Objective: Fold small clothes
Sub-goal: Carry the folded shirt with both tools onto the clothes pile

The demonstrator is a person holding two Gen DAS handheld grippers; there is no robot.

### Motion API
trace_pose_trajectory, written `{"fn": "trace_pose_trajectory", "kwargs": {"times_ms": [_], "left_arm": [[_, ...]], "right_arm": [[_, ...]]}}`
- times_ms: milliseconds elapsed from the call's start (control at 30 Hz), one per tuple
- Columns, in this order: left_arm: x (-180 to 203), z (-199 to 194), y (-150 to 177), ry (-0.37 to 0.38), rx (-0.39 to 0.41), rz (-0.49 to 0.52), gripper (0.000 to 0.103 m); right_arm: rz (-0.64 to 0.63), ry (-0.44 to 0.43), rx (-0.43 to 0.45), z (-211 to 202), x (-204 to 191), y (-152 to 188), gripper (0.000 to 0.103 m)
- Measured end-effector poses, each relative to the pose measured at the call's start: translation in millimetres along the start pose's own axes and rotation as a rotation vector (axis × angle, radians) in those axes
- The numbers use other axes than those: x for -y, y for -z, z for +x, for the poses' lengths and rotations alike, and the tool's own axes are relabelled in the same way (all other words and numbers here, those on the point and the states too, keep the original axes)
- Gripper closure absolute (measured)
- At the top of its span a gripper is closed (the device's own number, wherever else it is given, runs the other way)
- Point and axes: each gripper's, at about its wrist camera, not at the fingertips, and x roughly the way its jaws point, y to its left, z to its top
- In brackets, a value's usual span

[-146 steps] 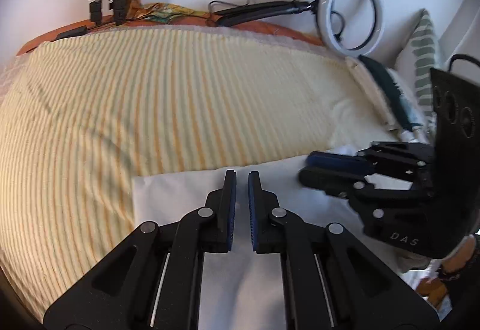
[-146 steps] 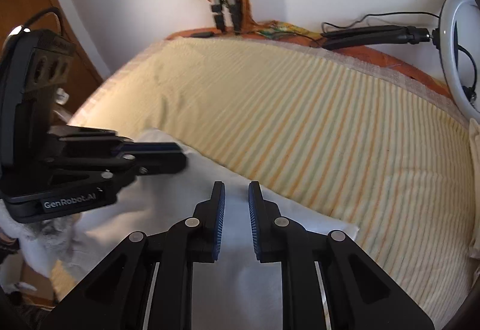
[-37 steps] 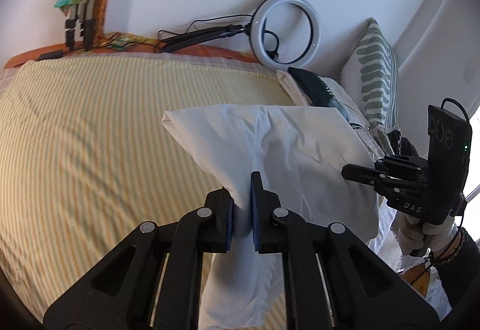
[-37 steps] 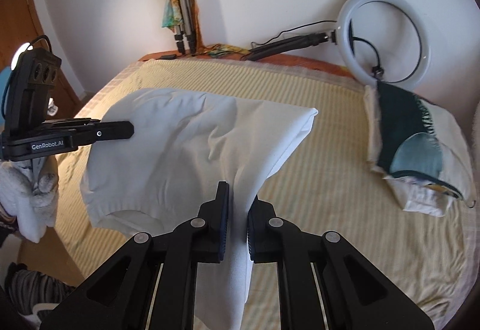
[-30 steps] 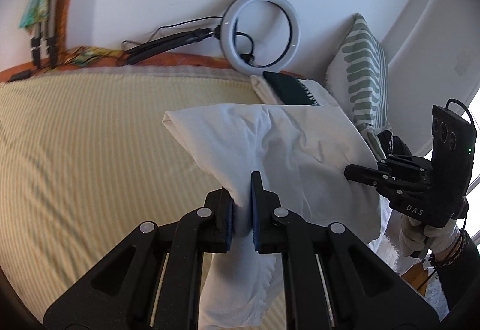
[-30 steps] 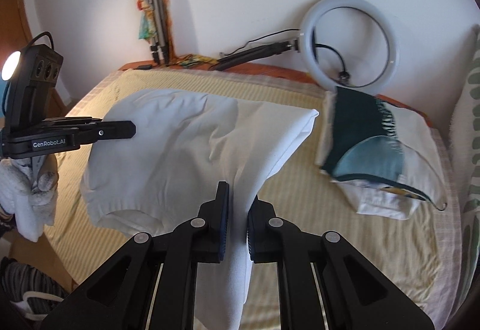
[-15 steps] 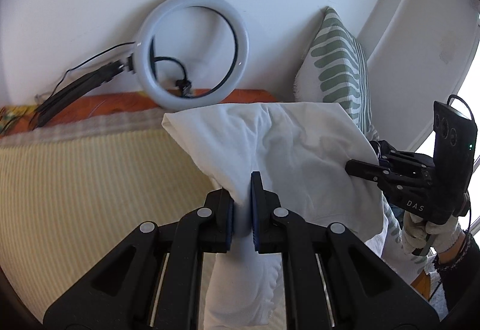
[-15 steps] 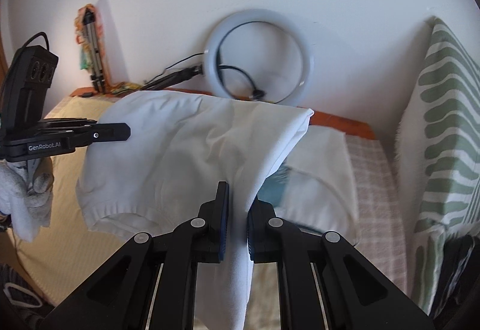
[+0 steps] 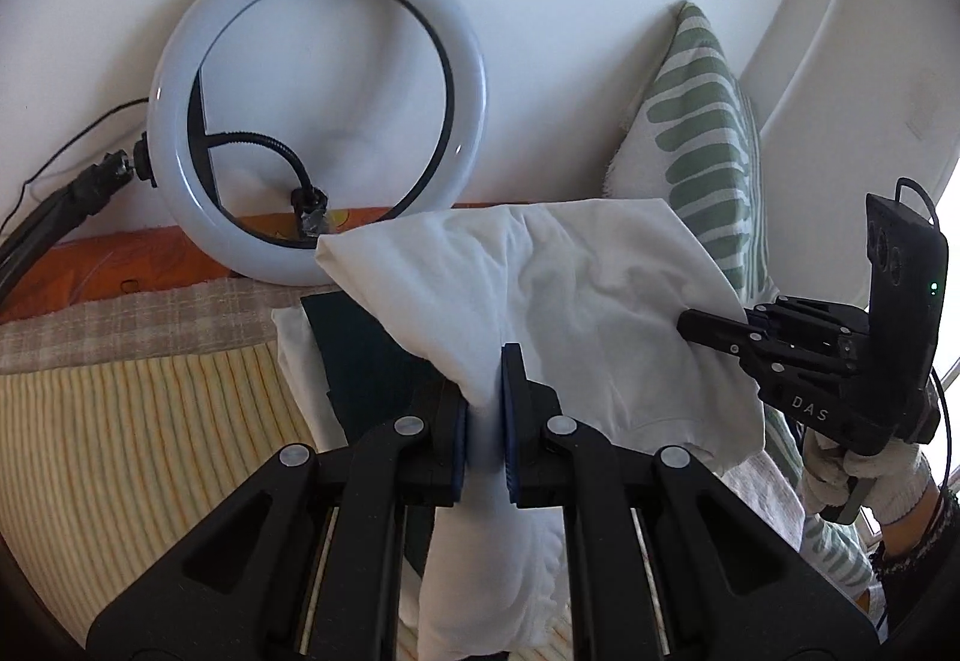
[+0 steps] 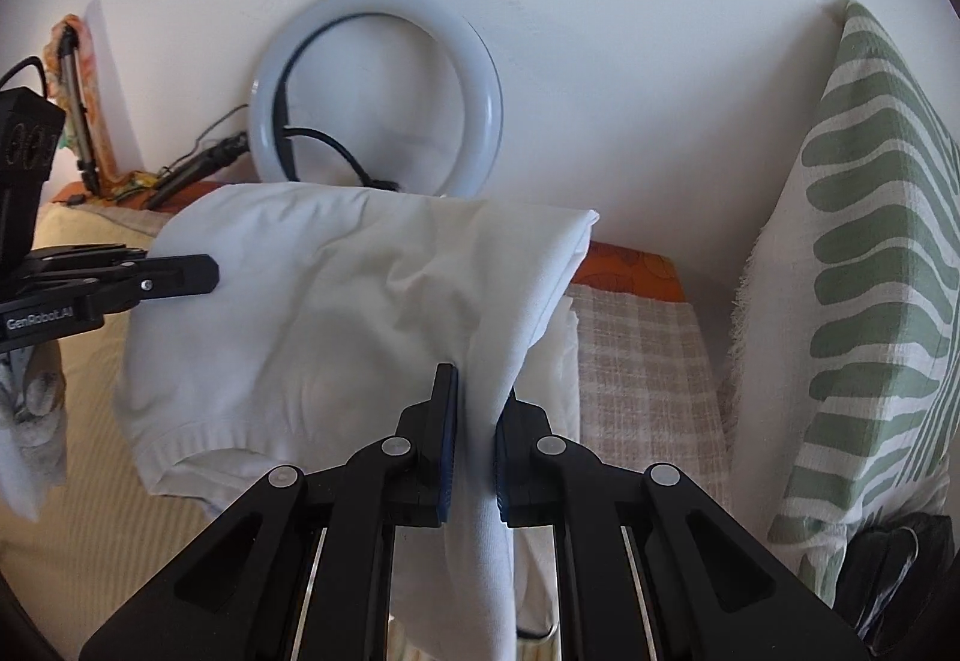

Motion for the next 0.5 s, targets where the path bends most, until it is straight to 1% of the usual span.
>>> {"fn": "trace_pose_trajectory", "kwargs": {"times_ms": [133,233,300,367,433,500], "left_arm": [[-9,16,4,-0.048,-0.019,0.005,0.095],[-10,22,10,-0.097,-0.031,0.045,0.095],[-11,25,14,-0.116,-0.042,0.059,0.095],[-14,28,16,-0.138,-0.056,0.060,0.093],[-17,29,17,-0.162,-0.070,0.053,0.089],[-19,26,17,-0.178,-0.064,0.039,0.085]], "right_arm": [[0.010,0.000,-0.026,25,7,5,0.094],[0.023,0.006,-0.047,41,11,9,0.094],[0.058,-0.002,-0.069,50,16,11,0.094],[0.075,-0.005,-0.081,57,18,13,0.089],[0.077,0.010,-0.085,58,18,14,0.089],[0.086,0.026,-0.094,58,20,14,0.089]]}}
